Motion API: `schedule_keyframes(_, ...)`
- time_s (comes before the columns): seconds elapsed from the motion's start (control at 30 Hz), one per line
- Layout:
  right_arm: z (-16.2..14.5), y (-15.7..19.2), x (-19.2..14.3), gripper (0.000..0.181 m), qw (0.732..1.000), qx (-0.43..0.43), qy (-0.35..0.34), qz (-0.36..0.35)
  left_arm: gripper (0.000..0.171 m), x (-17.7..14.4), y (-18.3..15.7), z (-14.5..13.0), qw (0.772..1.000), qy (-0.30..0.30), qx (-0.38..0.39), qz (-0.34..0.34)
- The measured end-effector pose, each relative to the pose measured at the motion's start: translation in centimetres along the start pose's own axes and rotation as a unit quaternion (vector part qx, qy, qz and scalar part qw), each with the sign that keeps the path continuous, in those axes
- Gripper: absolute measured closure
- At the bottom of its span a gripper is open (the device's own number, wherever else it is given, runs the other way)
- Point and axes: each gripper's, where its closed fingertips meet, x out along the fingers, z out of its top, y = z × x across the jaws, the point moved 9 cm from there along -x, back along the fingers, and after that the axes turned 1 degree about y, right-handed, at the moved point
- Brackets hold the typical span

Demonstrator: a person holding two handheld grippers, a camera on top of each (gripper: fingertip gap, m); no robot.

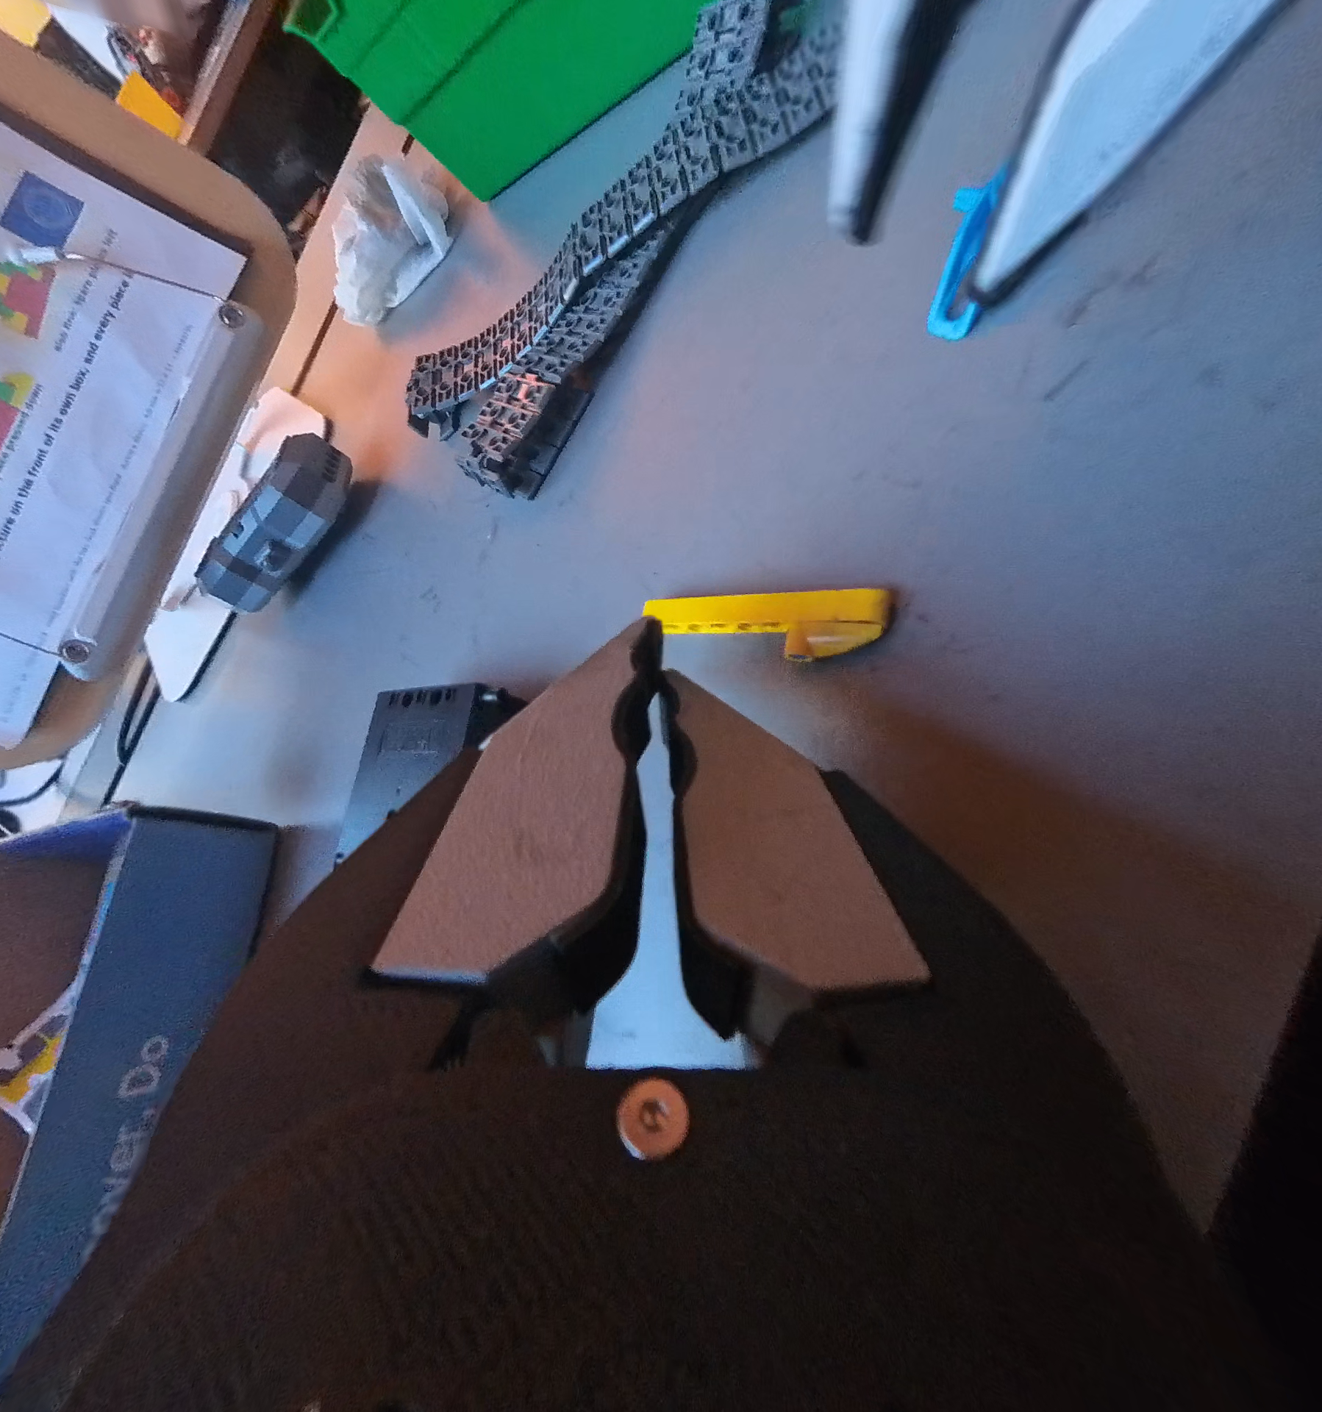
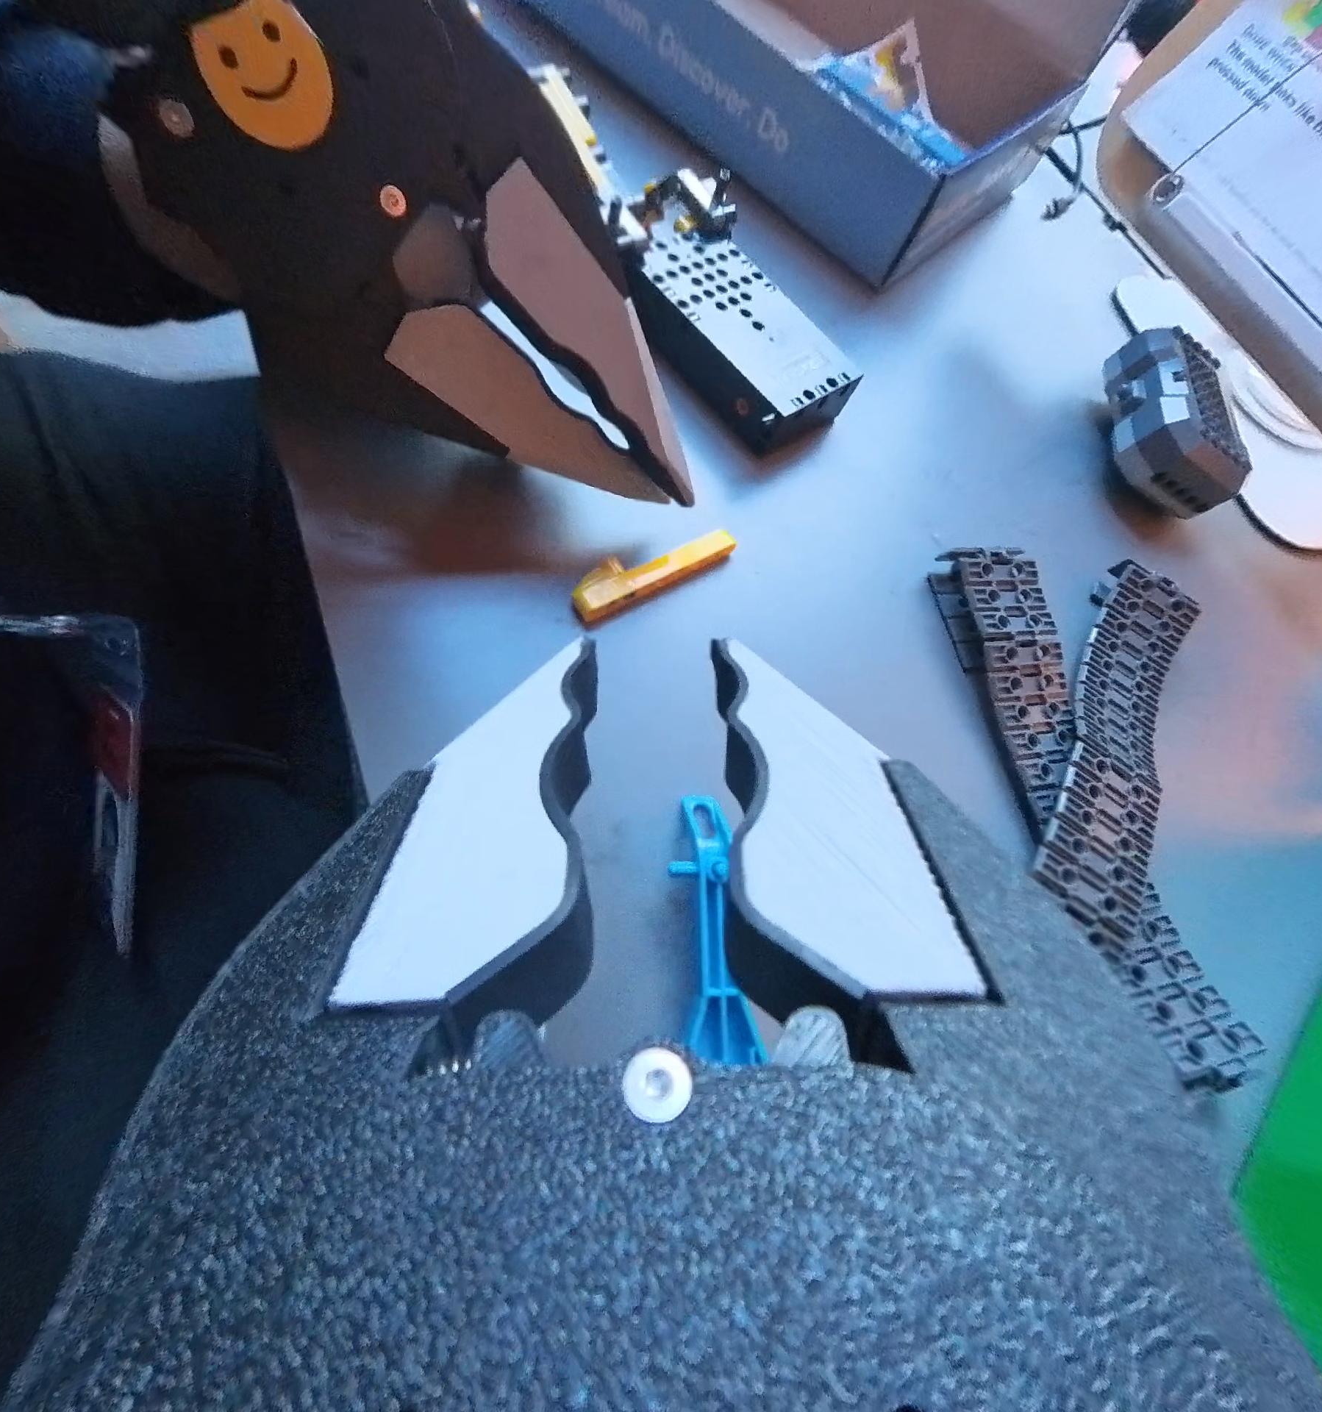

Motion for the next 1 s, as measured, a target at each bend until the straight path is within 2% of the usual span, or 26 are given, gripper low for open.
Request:
schedule_keyframes(0.03, -0.2, 0.1, -0.3, 0.172, 1.000, -0.006, -0.003, -0.005, 0.171, -0.2, 0.1, -0.1, 1.000, -0.003, -0.010, -0.001)
schedule_keyframes(0.07, -0.4, 0.1, -0.6, 0.181, 1.000, -0.014, -0.001, -0.019, 0.171, -0.4, 0.2, -0.1, 1.000, -0.004, -0.022, -0.006)
schedule_keyframes(0.13, -0.7, -0.3, -1.4, 0.181, 0.999, -0.003, 0.008, -0.054, 0.168, -0.8, 0.3, -0.2, 0.999, -0.007, -0.042, -0.025)
schedule_keyframes(0.23, -0.8, -0.5, -3.7, 0.181, 0.995, 0.039, -0.055, -0.073, 0.167, -1.1, 0.4, -0.4, 0.998, -0.008, -0.054, -0.026)
schedule_keyframes(0.27, -1.1, -0.6, -4.4, 0.173, 0.994, 0.055, -0.058, -0.072, 0.168, -1.2, 0.4, -0.4, 0.998, -0.008, -0.054, -0.027)
schedule_keyframes(0.33, -2.0, -0.6, -5.4, 0.181, 0.994, 0.062, -0.043, -0.081, 0.167, -1.2, 0.2, -0.4, 0.998, -0.007, -0.049, -0.025)
schedule_keyframes(0.4, -2.6, -0.7, -6.2, 0.181, 0.990, 0.064, -0.044, -0.114, 0.167, -1.2, -0.1, -0.4, 0.999, -0.002, -0.039, -0.022)
schedule_keyframes(0.47, -3.0, -0.5, -6.6, 0.181, 0.989, 0.091, -0.059, -0.102, 0.167, -1.1, -0.2, -0.4, 0.999, 0.003, -0.034, -0.023)
schedule_keyframes(0.5, -3.4, -0.4, -6.5, 0.177, 0.990, 0.101, -0.049, -0.091, 0.166, -1.0, -0.2, -0.4, 0.999, 0.005, -0.037, -0.028)
schedule_keyframes(0.57, -4.1, -0.4, -6.1, 0.181, 0.989, 0.092, -0.017, -0.114, 0.163, -1.0, -0.1, -0.3, 0.998, 0.007, -0.049, -0.042)
schedule_keyframes(0.7, -4.2, 0.0, -5.6, 0.181, 0.990, 0.106, -0.038, -0.087, 0.156, -1.0, 0.2, -0.4, 0.993, 0.008, -0.087, -0.076)
schedule_keyframes(0.77, -4.5, -0.4, -5.8, 0.181, 0.988, 0.086, -0.015, -0.127, 0.155, -0.9, 0.4, -0.5, 0.992, 0.013, -0.098, -0.084)
schedule_keyframes(0.8, -4.4, -0.6, -6.0, 0.181, 0.986, 0.091, -0.026, -0.136, 0.155, -0.9, 0.4, -0.5, 0.991, 0.014, -0.100, -0.085)
schedule_keyframes(0.87, -4.3, -1.0, -6.6, 0.181, 0.983, 0.130, -0.062, -0.112, 0.154, -0.8, 0.4, -0.5, 0.991, 0.018, -0.102, -0.087)
schedule_keyframes(0.93, -4.9, -1.5, -7.1, 0.181, 0.983, 0.142, -0.046, -0.103, 0.154, -0.7, 0.5, -0.6, 0.990, 0.022, -0.103, -0.089)
schedule_keyframes(1.0, -5.5, -1.7, -7.7, 0.181, 0.983, 0.117, -0.026, -0.143, 0.154, -0.6, 0.5, -0.6, 0.990, 0.023, -0.106, -0.093)
